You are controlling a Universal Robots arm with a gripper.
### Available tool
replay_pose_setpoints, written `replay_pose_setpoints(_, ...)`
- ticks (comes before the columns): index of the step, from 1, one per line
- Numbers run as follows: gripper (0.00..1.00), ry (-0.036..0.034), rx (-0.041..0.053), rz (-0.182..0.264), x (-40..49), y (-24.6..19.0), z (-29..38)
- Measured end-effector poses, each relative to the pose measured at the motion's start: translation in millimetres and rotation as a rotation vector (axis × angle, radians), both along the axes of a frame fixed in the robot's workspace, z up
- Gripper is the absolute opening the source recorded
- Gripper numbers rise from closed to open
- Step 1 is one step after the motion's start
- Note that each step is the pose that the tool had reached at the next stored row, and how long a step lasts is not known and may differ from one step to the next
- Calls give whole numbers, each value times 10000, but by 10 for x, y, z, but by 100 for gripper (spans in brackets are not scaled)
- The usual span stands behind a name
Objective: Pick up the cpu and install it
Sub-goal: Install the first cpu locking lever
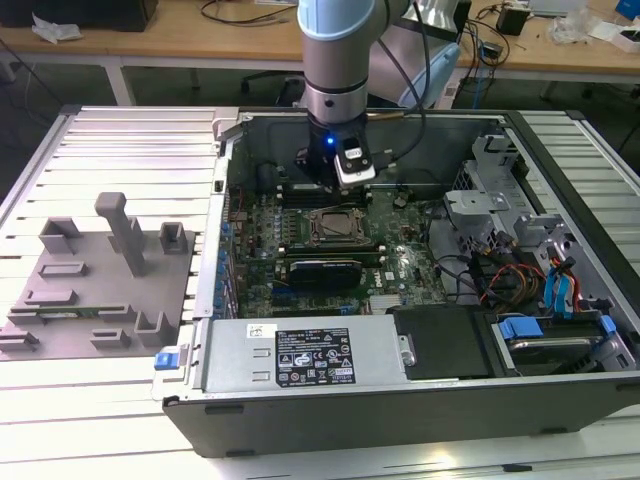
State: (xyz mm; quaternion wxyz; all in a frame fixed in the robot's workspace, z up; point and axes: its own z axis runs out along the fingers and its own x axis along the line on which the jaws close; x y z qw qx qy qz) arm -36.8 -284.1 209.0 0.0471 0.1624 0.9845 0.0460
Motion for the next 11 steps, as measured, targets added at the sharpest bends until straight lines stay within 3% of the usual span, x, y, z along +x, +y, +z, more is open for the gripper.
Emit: replay_pose_setpoints(11, 11, -4, -71, 0, 4, 0, -63)
